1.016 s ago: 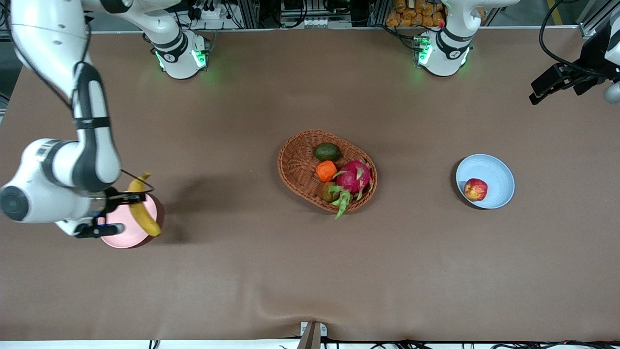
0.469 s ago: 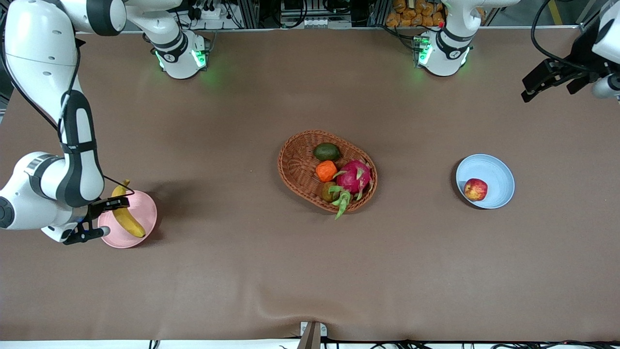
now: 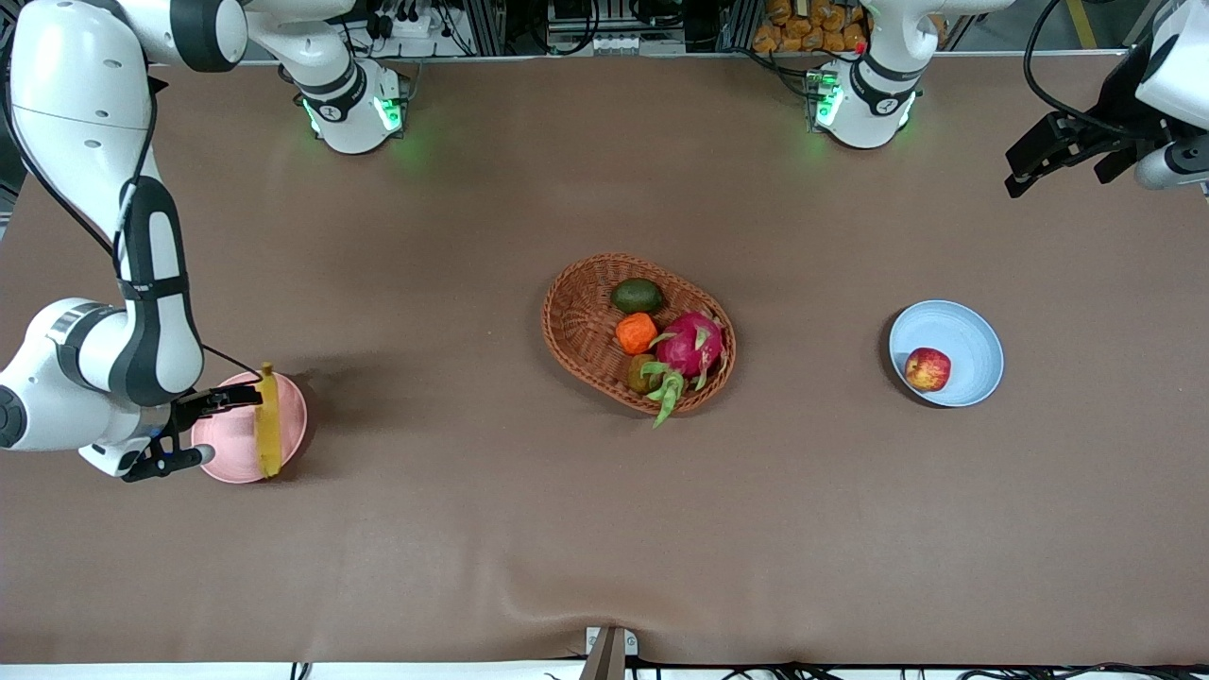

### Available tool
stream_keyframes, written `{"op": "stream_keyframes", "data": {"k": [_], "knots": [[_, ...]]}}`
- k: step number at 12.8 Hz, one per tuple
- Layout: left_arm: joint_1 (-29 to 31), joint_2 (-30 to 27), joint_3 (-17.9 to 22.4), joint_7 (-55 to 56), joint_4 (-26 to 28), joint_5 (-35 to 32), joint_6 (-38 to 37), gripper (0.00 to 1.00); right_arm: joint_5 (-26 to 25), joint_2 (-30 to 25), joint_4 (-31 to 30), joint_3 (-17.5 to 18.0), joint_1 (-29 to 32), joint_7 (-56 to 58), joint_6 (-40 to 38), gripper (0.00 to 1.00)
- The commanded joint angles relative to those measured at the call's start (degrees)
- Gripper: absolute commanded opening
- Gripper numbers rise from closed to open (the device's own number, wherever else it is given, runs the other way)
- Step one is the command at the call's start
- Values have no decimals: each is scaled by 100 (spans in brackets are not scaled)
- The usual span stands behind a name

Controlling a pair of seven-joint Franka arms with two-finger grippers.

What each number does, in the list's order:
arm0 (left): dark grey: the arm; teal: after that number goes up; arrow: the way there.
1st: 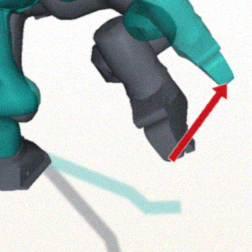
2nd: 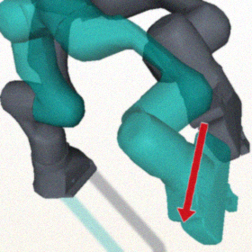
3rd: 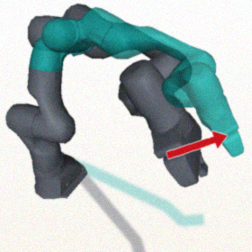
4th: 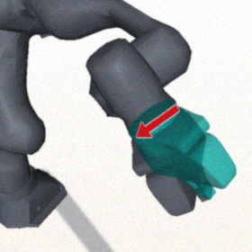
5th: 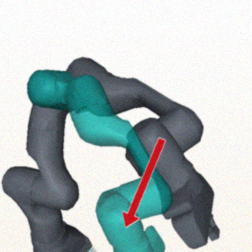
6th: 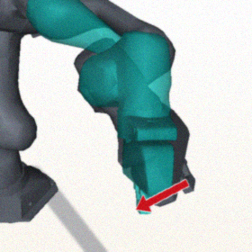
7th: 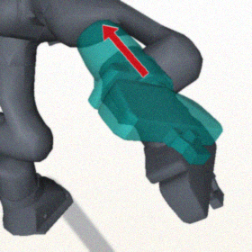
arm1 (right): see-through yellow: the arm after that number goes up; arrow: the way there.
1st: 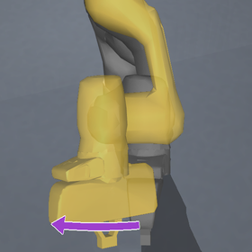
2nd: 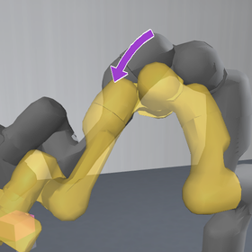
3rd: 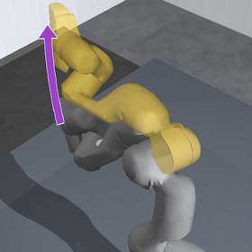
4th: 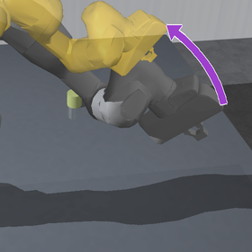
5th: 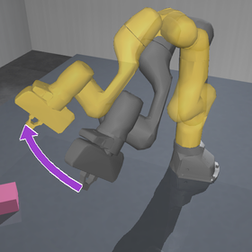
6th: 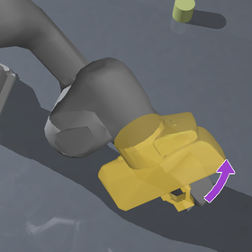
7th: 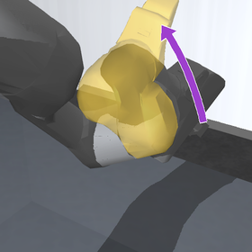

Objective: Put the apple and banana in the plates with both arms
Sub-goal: 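Carry the banana to the pink plate and lower it with the right gripper, then open the right gripper and withdraw it from the pink plate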

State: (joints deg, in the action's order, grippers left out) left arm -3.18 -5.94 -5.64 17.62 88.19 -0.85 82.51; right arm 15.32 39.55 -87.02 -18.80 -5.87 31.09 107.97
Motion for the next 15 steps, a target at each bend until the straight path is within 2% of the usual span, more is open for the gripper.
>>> {"op": "stream_keyframes", "data": {"k": [1, 5, 8, 11, 12, 13, 15], "knots": [[2, 14, -7, -30, -30, 76, 72, 100, 7, -402, 80, 35, -80, 55, -303, 100], [19, 14, -121, -22, 23, 76, 54, 100, -11, -1333, 45, 35, -212, 46, -558, 100], [46, 14, -148, -22, 23, 67, 46, 100, -46, -1992, -25, 8, -213, -111, -1207, 100], [55, 14, -148, -39, 5, 67, 46, 100, -581, -2924, -403, 69, -457, -848, -1515, 100], [46, 23, -148, -39, 14, 67, 46, 100, -748, -3109, -412, 209, -468, -1199, -1673, 100], [46, 41, -148, -39, 23, 67, 46, 100, -915, -3250, -404, 567, -320, -1481, -1779, 100], [37, 50, -148, -30, 23, 67, 46, 100, -1074, -3558, -430, 1454, 434, -1947, -1876, 100]]}}
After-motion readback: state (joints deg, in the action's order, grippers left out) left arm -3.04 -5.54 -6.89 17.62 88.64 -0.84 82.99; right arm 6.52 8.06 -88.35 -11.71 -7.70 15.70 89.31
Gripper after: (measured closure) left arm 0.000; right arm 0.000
